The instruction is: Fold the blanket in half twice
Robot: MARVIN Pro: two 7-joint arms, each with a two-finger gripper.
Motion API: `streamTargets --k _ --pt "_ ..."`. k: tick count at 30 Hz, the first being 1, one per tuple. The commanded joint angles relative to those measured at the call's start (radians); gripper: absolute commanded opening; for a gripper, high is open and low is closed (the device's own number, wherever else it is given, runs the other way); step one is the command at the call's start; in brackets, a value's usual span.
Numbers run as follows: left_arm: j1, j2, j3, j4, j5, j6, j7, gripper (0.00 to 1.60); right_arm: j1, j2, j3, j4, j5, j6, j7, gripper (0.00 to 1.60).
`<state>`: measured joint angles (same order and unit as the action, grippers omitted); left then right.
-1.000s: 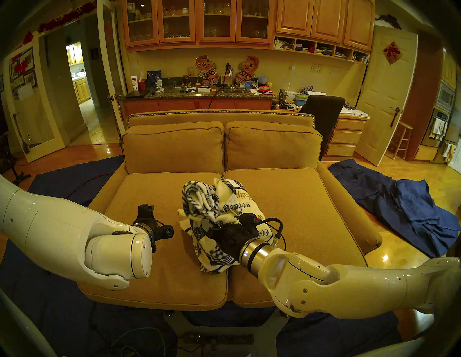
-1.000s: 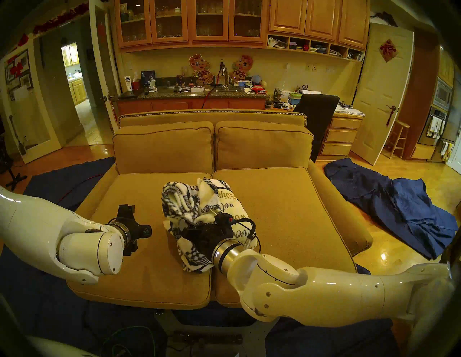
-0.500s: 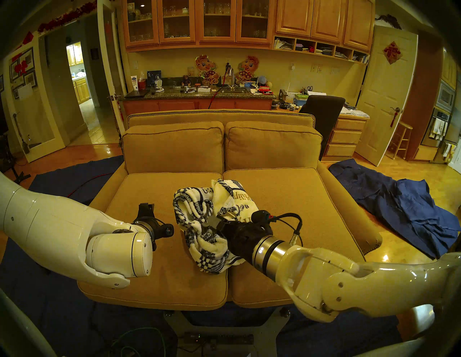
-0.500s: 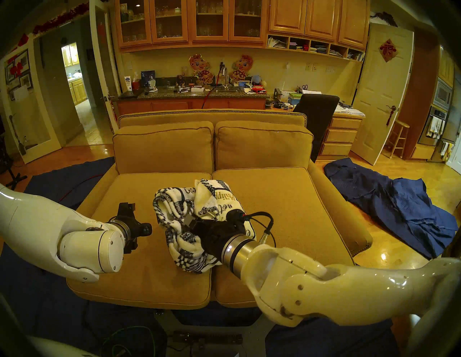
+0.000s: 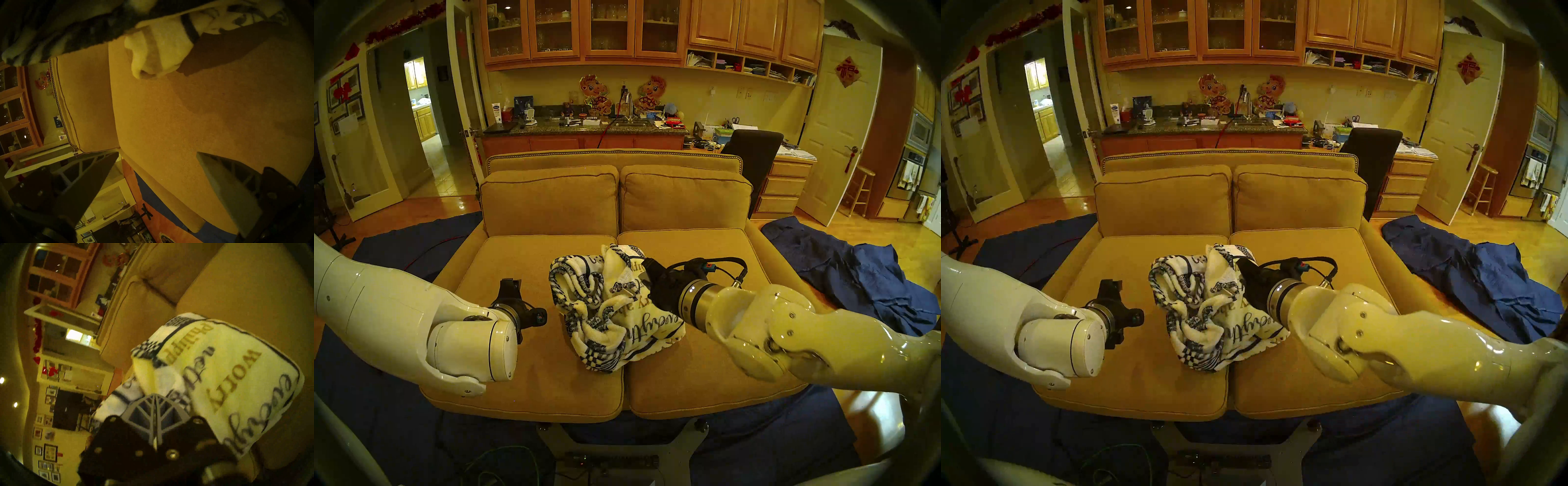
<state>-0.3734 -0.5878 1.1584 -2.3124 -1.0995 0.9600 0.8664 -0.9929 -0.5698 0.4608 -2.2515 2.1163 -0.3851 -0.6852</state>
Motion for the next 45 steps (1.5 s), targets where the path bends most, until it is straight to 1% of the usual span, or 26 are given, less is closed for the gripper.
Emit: streamTargets --k 1,6,10,11,12,16,17,18,19,23,24,25,26,27,28,32,35,36,37,39,44,45 --pt "-0.100 0.024 0.054 -0.041 -0.010 0.000 0.108 1.60 -0.002 -0.079 -0.034 0.069 -0.022 0.019 0.024 0.00" --pt "-0.155 0.036 0.105 -0.068 -0.015 0.000 0.105 1.60 -0.021 -0.096 -0.083 0.077 -0.038 0.025 0.036 0.00" --pt "-0.194 0.032 0.148 -0.083 -0.023 0.000 0.107 1.60 -0.031 -0.108 -0.110 0.058 -0.047 0.024 0.048 0.00" --pt "-0.198 0.030 0.154 -0.082 -0.021 0.000 0.099 1.60 -0.034 -0.112 -0.114 0.048 -0.046 0.022 0.053 0.00" --pt "-0.208 0.026 0.170 -0.086 -0.028 0.000 0.114 1.60 -0.034 -0.113 -0.119 0.039 -0.050 0.021 0.055 0.00" --pt "-0.239 0.017 0.208 -0.086 -0.024 0.000 0.097 1.60 -0.041 -0.122 -0.131 -0.003 -0.054 0.012 0.065 0.00" --pt "-0.246 0.014 0.224 -0.086 -0.029 0.000 0.111 1.60 -0.042 -0.127 -0.134 -0.011 -0.058 0.009 0.068 0.00" --pt "-0.255 0.014 0.236 -0.083 -0.026 0.000 0.100 1.60 -0.043 -0.129 -0.137 -0.018 -0.062 0.007 0.069 0.00" --pt "-0.266 0.012 0.255 -0.081 -0.029 0.000 0.110 1.60 -0.046 -0.134 -0.141 -0.024 -0.066 0.004 0.075 0.00" --pt "-0.311 -0.006 0.324 -0.068 -0.038 0.000 0.107 1.60 -0.055 -0.150 -0.160 -0.037 -0.087 -0.008 0.087 0.00" --pt "-0.315 -0.012 0.332 -0.063 -0.039 0.000 0.101 1.60 -0.058 -0.155 -0.163 -0.038 -0.089 -0.011 0.092 0.00" --pt "-0.335 -0.017 0.352 -0.062 -0.046 0.000 0.103 1.60 -0.060 -0.163 -0.168 -0.039 -0.098 -0.016 0.096 0.00" --pt "-0.319 -0.019 0.343 -0.048 -0.042 0.000 0.086 1.60 -0.065 -0.173 -0.171 -0.040 -0.099 -0.022 0.105 0.00" --pt "-0.358 -0.024 0.377 -0.055 -0.053 0.000 0.097 1.60 -0.067 -0.181 -0.176 -0.041 -0.103 -0.027 0.106 0.00" --pt "-0.350 -0.028 0.380 -0.046 -0.058 0.000 0.099 1.60 -0.068 -0.190 -0.183 -0.044 -0.107 -0.029 0.105 0.00" --pt "-0.397 -0.042 0.429 -0.051 -0.073 0.000 0.094 1.60 -0.071 -0.222 -0.206 -0.037 -0.120 -0.028 0.114 0.00" --pt "-0.422 -0.065 0.463 -0.063 -0.087 0.000 0.103 1.60 -0.071 -0.231 -0.216 -0.030 -0.130 -0.032 0.119 0.00" --pt "-0.445 -0.074 0.484 -0.073 -0.093 0.000 0.106 1.60 -0.074 -0.225 -0.220 -0.037 -0.145 -0.049 0.113 0.00" --pt "-0.428 -0.082 0.473 -0.067 -0.087 0.000 0.093 1.60 -0.072 -0.216 -0.220 -0.038 -0.154 -0.056 0.108 0.00" --pt "-0.459 -0.097 0.500 -0.086 -0.100 0.000 0.109 1.60 -0.062 -0.185 -0.207 -0.038 -0.158 -0.067 0.100 0.00" --pt "-0.428 -0.105 0.482 -0.082 -0.092 0.000 0.079 1.60 -0.024 -0.087 -0.152 -0.026 -0.141 -0.074 0.069 0.00" --pt "-0.421 -0.104 0.480 -0.078 -0.090 0.000 0.075 1.60 -0.019 -0.083 -0.144 -0.014 -0.144 -0.075 0.061 0.00"
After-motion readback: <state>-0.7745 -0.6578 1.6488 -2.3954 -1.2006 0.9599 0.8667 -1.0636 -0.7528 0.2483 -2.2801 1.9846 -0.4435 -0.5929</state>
